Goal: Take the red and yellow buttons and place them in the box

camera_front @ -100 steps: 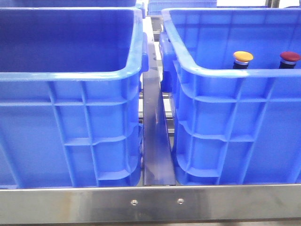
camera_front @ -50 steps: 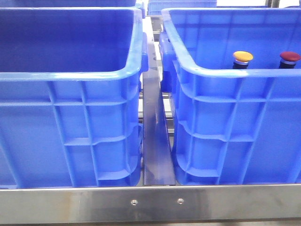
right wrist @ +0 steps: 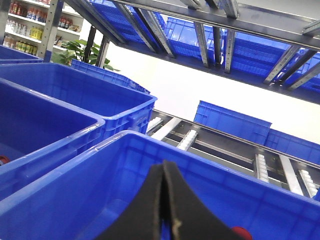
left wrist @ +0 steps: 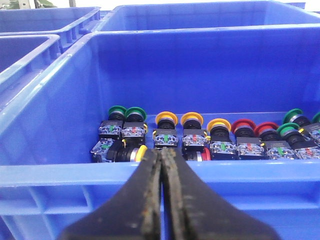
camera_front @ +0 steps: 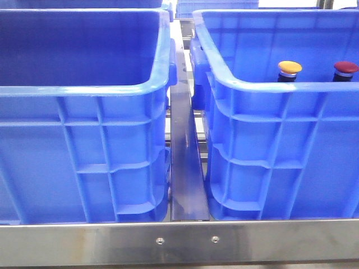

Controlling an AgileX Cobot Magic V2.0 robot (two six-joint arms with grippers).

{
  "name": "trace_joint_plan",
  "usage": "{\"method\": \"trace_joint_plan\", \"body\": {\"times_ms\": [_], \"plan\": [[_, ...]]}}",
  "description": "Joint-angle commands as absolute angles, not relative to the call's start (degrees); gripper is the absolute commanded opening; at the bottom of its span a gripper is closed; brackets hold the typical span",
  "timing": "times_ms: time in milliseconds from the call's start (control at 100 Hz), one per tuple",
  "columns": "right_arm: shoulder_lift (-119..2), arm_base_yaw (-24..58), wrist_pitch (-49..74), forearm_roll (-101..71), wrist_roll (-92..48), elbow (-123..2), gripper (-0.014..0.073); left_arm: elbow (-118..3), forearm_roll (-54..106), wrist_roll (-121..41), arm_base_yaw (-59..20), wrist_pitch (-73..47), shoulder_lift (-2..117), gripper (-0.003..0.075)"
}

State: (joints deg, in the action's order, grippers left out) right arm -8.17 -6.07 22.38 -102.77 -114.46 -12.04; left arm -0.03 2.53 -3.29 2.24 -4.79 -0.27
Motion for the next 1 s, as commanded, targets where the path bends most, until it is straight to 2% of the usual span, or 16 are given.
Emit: {"method": "trace_joint_plan", "body": {"times_ms": [0,370,520,610,710,990], "plan": [[-8.9,-6.1,23.1,-108.7,-114.7,-13.5,-0.0092,1.1,3.1,-3.1,2.3,-0.6,-2.1,-0.0020],[-8.9,-7.2,21.3,-108.7,-114.7,-13.5,-0.0092,1.1,3.1,-3.1,2.3,-0.6,-2.1,-0.0020],[-8.9,-7.2,17.0,-108.5,-114.6,-13.5,-0.0092,1.1,3.1,-3.1,2.3,-0.6,-2.1,-0.0020],[-8.9,-7.2,15.0,-102.2,-110.5,-13.9,-0.0092,1.1,3.1,-3.1,2.3,-0.6,-2.1,-0.0020],[-8.9,-7.2,12.3,-87.5,-96.2,-14.0,-0.0092,1.1,3.1,-3.1,2.3,-0.6,-2.1,-0.0020],[-8.8,-5.4,4.9,-32.3,-32.8,-13.6,-0.0092,1.1,3.1,-3.1,2.3,-0.6,-2.1,-0.0020]]}}
